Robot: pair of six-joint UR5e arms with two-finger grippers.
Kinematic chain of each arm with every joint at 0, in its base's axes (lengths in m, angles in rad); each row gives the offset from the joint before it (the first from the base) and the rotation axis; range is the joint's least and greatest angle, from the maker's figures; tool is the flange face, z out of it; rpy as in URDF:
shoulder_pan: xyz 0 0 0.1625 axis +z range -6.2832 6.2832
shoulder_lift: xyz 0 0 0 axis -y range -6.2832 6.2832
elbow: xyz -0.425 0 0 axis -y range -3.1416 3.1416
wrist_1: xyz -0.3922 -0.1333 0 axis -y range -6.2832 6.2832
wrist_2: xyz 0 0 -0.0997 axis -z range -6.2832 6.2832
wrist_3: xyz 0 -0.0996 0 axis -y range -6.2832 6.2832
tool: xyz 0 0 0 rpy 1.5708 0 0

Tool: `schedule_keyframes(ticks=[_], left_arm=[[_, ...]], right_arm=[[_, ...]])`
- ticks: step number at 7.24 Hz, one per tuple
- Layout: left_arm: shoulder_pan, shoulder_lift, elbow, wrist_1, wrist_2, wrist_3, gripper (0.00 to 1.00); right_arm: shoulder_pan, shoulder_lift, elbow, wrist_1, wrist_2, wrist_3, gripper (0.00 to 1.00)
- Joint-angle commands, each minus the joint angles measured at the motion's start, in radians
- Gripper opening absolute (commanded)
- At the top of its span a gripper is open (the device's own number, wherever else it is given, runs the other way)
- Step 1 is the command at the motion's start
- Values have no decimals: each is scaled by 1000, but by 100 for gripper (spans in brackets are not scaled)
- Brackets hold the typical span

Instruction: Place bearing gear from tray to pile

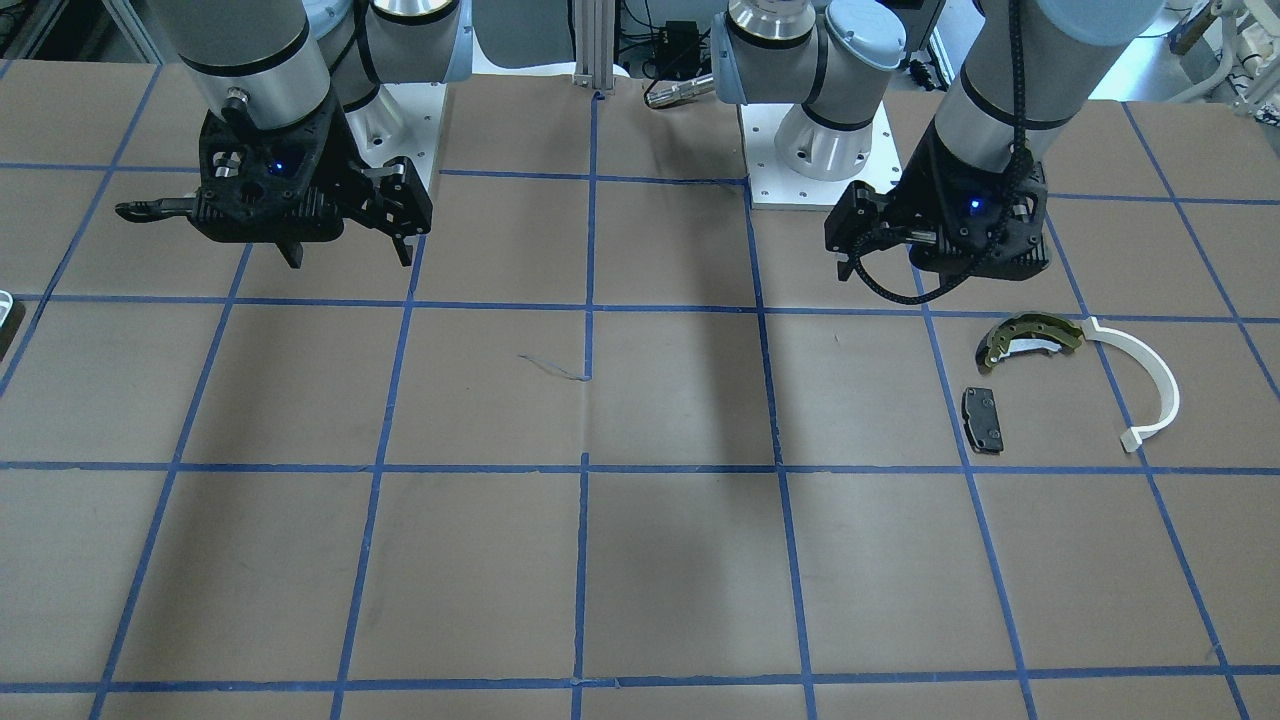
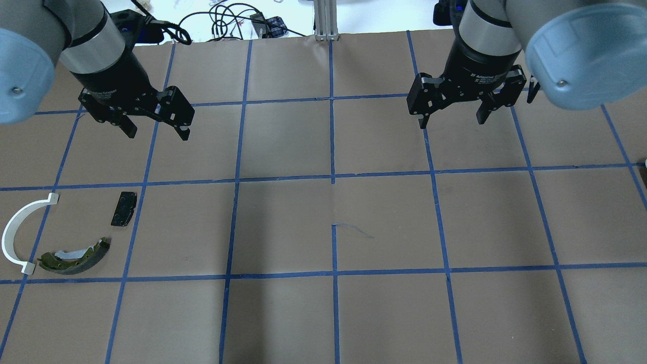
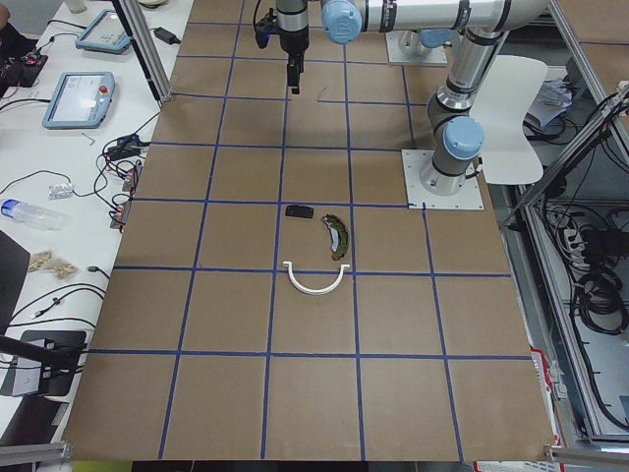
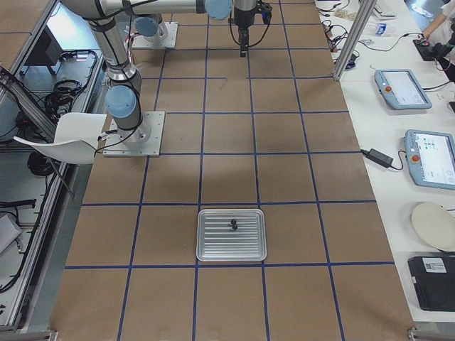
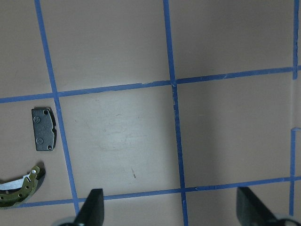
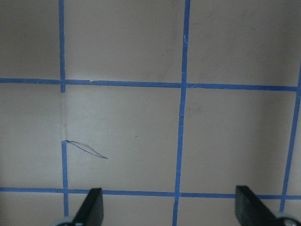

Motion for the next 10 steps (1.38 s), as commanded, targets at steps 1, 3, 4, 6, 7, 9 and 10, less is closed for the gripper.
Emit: schedule_keyframes(ticks=[1, 3, 4, 6, 7, 9, 10], left_arm=[[-1, 15, -8, -11, 2, 1, 100], [7, 19, -20, -11, 2, 3, 100], [7, 22, -23, -8, 0, 1, 100], [7, 19, -28, -9, 2, 1, 100], [7, 15, -27, -8, 3, 1, 100], [7, 8, -28, -8, 0, 1, 100], [7, 5, -30, -11, 0, 3, 100]], right_arm=[[0, 1, 10, -1, -2, -2, 100], [0, 2, -3, 20, 3, -4, 100], [-1, -4, -5, 111, 3, 10, 100], [-11, -7, -13, 124, 6, 13, 100], [-12, -7, -37, 97, 6, 13, 100], [-18, -7, -57, 89, -5, -2, 100], [-20, -7, -54, 92, -8, -2, 100]])
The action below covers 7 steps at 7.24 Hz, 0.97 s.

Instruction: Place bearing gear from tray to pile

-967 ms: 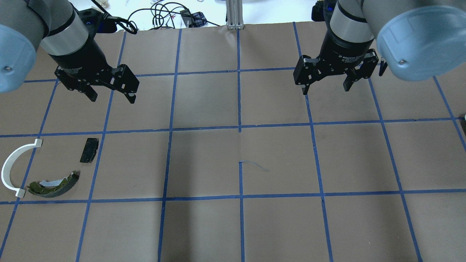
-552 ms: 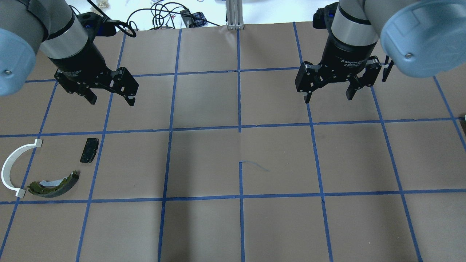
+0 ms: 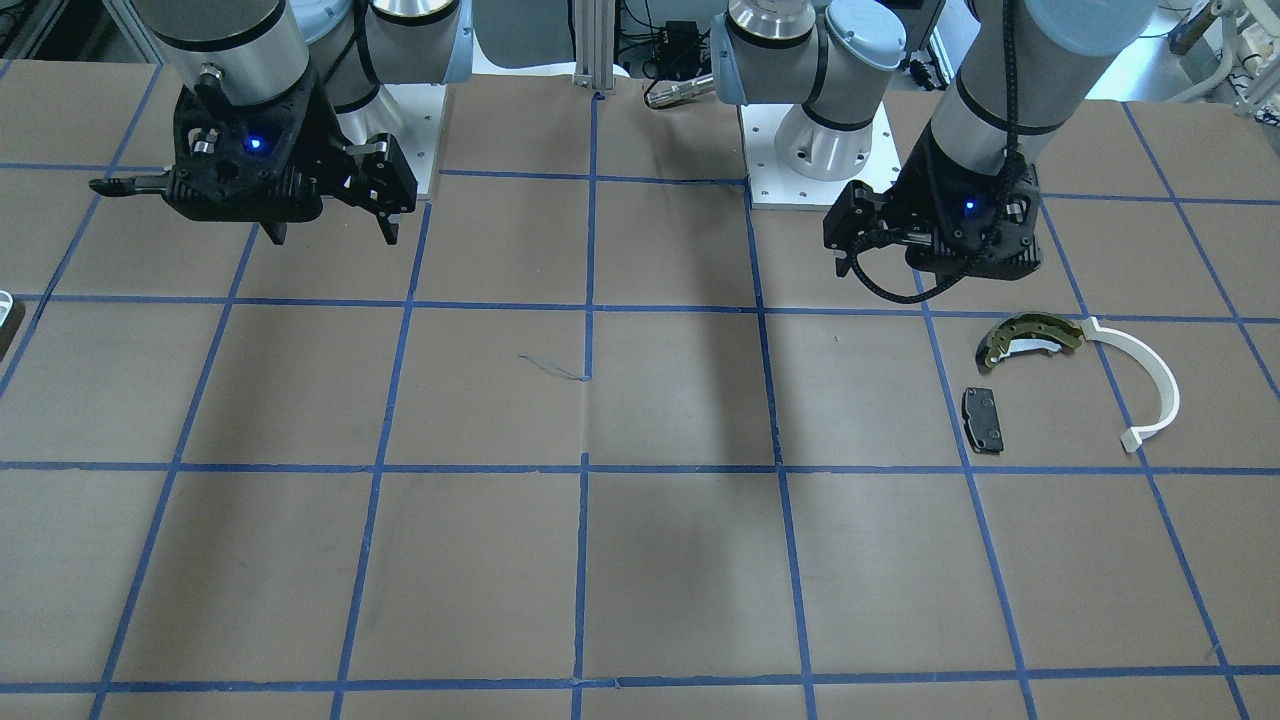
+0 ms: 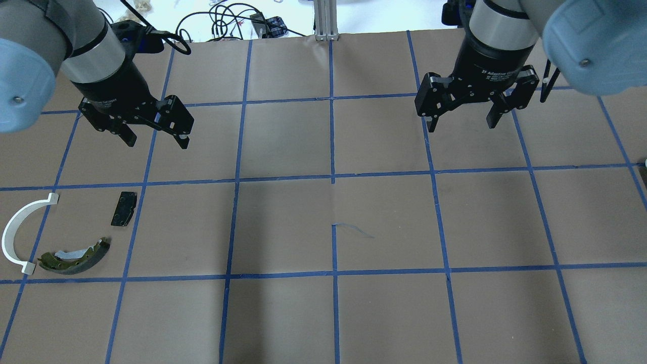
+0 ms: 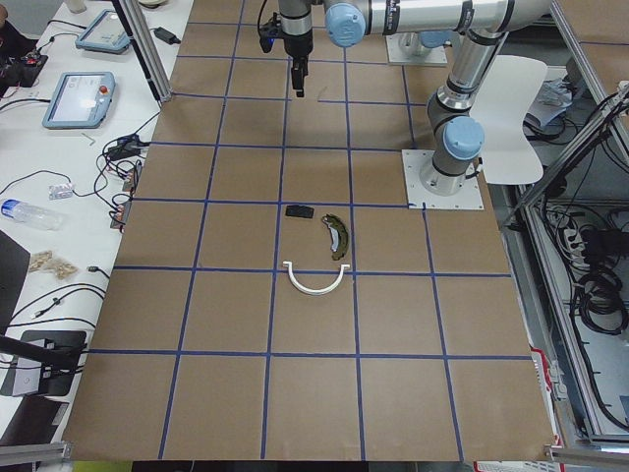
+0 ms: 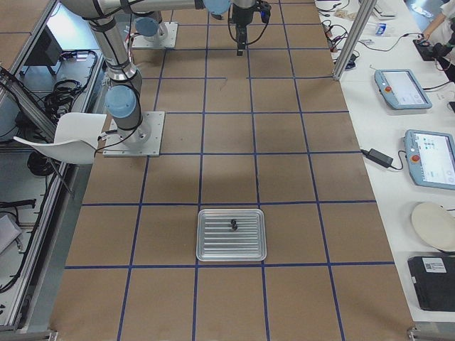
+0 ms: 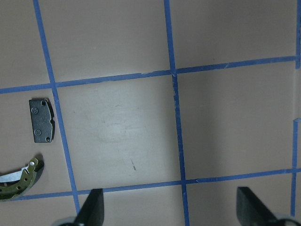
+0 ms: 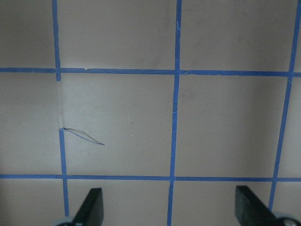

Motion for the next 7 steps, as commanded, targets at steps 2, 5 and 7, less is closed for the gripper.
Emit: schedule_keyframes(ticks=[2, 5, 7], left_arm=[[2, -1, -14, 3, 1, 1, 100], [0, 16, -61, 12, 1, 1, 100], [2, 16, -63, 15, 1, 1, 100]], right_arm=[[-30, 0, 4, -53, -5, -6, 100], [-114, 10, 12, -48, -4, -161, 100], [-360, 12, 47, -57, -8, -543, 100]])
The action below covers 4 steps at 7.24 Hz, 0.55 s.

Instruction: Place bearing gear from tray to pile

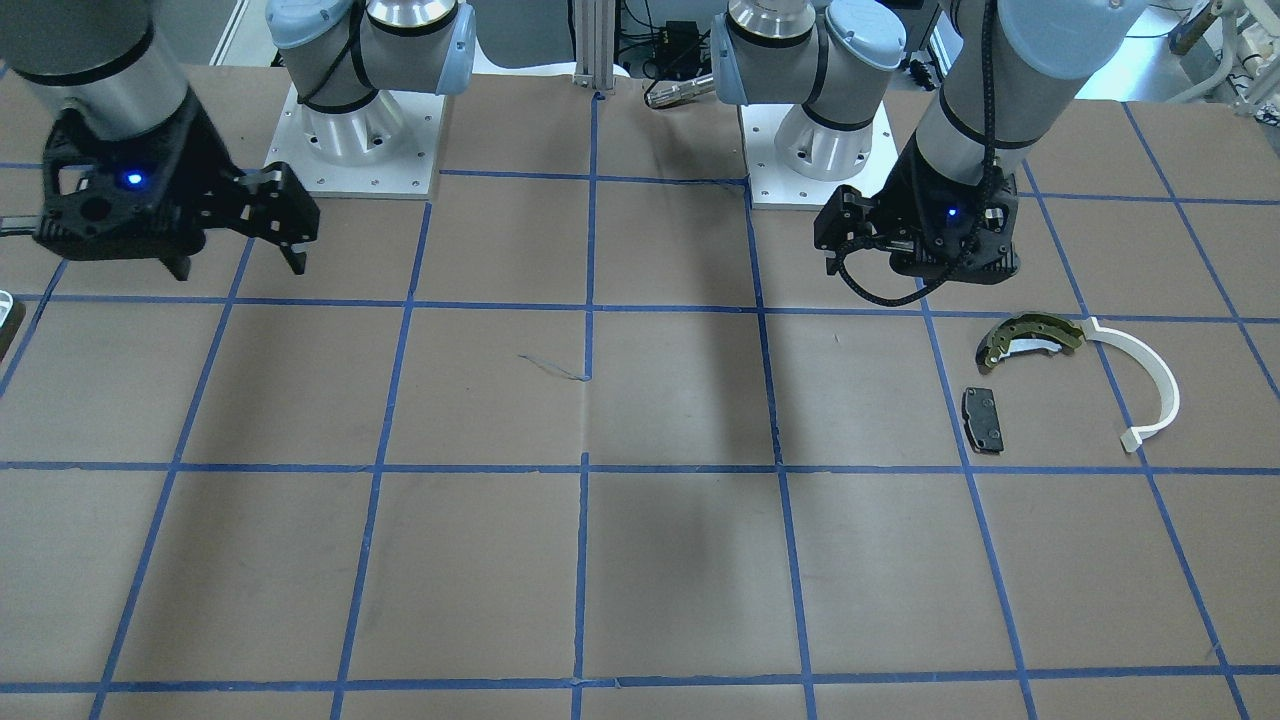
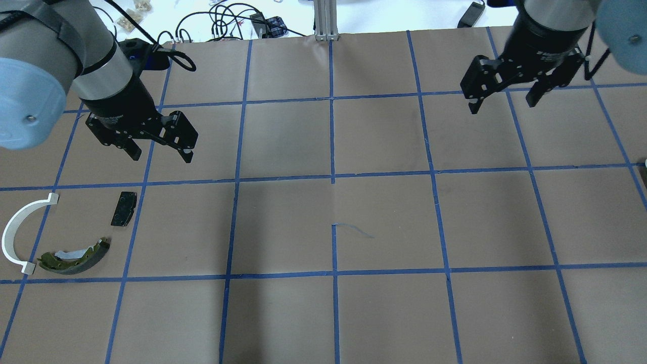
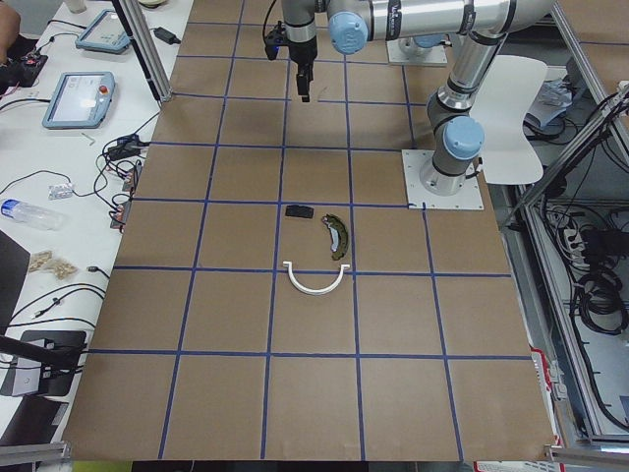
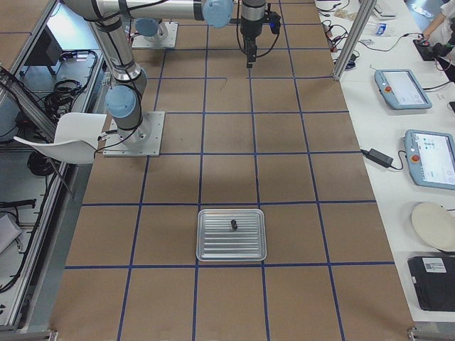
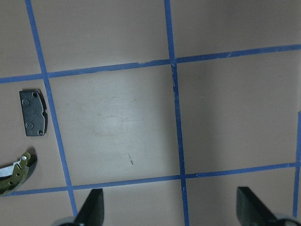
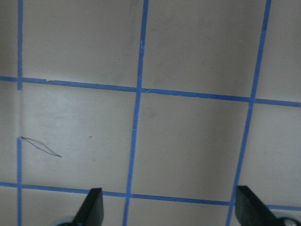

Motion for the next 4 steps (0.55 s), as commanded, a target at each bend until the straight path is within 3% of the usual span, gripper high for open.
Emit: schedule_keyframes(ticks=[1, 2, 4], left_arm=[[1, 1, -3, 8, 0, 0, 100], [-1, 1, -5, 4, 1, 0, 100], [1, 0, -5, 7, 3, 0, 100]], right_arm=[[-283, 24, 31, -6, -5, -445, 100], [-401, 78, 32, -15, -8, -644, 100], [-539, 176, 32, -156, -28, -1041, 100]])
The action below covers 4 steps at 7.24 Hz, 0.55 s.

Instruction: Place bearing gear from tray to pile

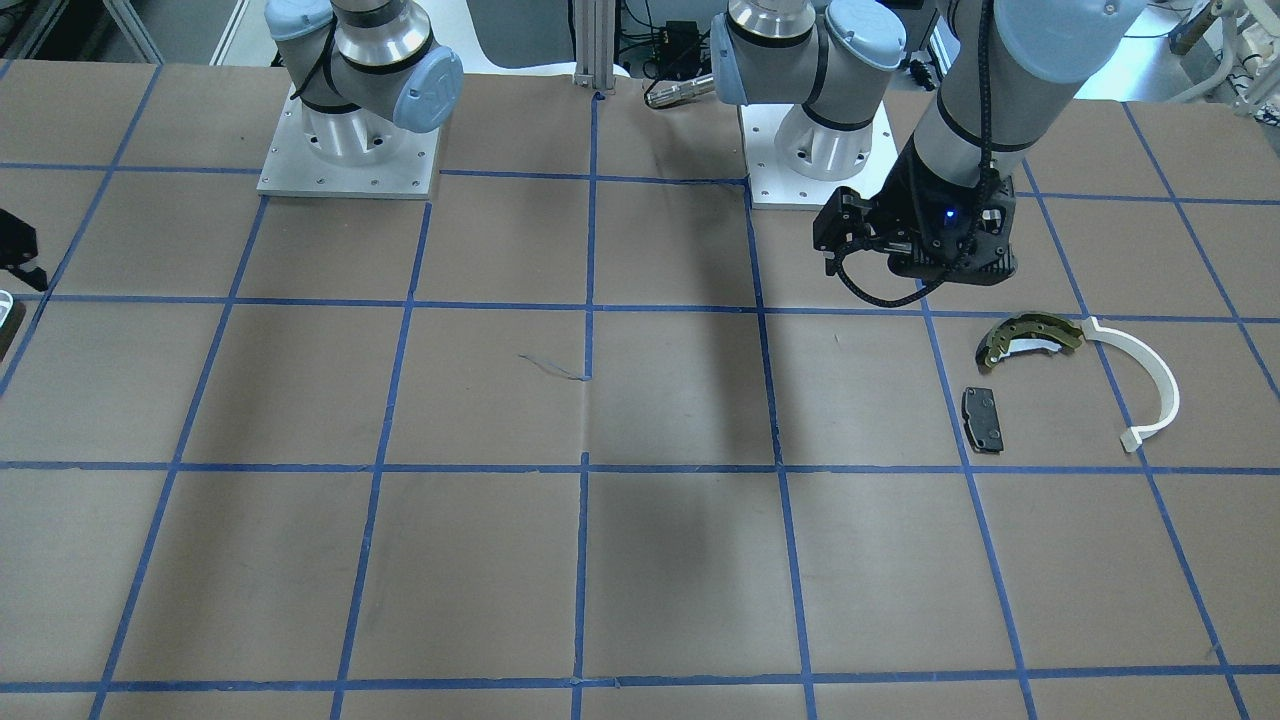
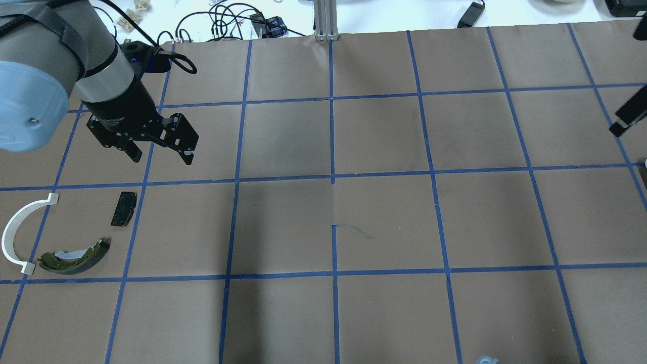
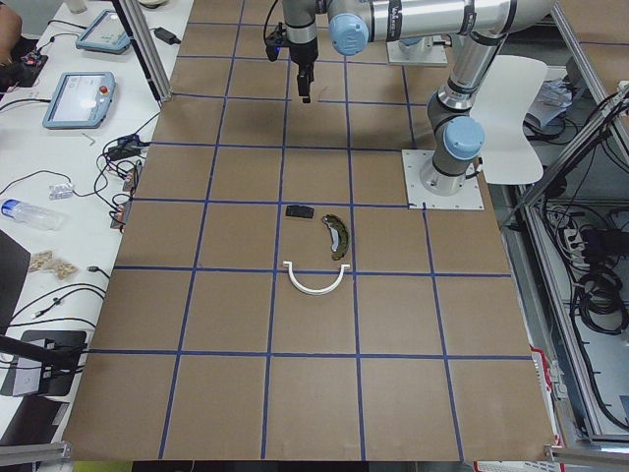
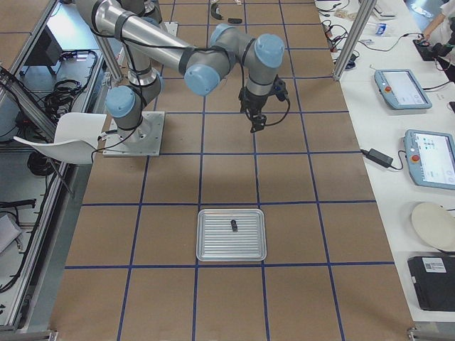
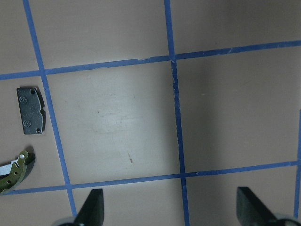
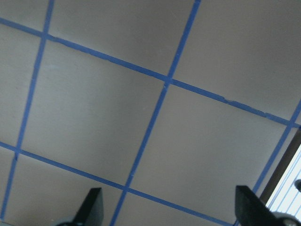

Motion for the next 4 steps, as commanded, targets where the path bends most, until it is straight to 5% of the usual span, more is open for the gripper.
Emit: schedule_keyframes(ticks=[1, 4], left_arm=[[0, -7, 0, 3, -2, 0, 100], [0, -4, -10, 0, -2, 0, 100]], right_arm=[[-128, 116, 1, -170, -47, -390, 100], [-258, 275, -1, -436, -106, -570, 100]])
